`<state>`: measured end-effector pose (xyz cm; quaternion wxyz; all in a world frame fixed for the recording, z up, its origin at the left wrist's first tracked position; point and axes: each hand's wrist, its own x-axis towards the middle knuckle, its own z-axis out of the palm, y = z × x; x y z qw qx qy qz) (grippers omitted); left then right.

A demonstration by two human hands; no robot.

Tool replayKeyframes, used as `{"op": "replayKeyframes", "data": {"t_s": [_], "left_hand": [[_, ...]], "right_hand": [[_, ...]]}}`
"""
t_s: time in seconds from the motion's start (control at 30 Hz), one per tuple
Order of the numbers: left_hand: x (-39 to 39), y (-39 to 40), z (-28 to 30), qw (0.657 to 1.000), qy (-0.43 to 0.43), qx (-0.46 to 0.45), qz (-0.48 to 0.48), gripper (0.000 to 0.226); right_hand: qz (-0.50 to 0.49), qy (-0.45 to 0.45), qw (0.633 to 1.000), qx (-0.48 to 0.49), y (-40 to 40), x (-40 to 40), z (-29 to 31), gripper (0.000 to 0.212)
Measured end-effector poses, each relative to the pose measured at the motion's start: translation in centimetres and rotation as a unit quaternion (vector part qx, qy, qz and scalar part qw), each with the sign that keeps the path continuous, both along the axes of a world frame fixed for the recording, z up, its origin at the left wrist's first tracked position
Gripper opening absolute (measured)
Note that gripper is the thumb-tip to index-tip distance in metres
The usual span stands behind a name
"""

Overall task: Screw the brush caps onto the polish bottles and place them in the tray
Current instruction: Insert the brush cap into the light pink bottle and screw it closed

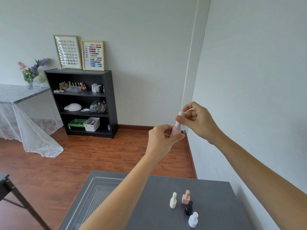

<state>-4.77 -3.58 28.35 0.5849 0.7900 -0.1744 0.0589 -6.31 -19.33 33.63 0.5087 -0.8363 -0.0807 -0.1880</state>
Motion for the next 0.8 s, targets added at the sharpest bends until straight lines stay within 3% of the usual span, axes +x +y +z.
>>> {"op": "replayKeyframes", "data": {"t_s": [0.13,0.23,0.37,0.8], "left_hand": [[0.1,0.0,0.1,1.0,0.003,0.007,-0.008,0.024],[0.1,-0.1,0.0,1.0,-0.002,0.012,-0.017,0.023],[-0.1,-0.4,-0.3,1.0,-0.008,0.016,-0.014,0.02],[-0.3,-2.0,-1.8,0.999,-0.033,0.003,0.03,0.013]], "right_hand": [[0.1,0.041,0.992,0.072,-0.4,-0.2,0.1,0.029],[0.113,0.038,0.988,0.102,-0.4,-0.4,0.3,0.022],[0.071,0.014,0.993,0.091,0.0,-0.5,0.1,0.011],[-0.097,-0.068,0.993,0.016,1.0,-0.7,-2.3,0.011]]}}
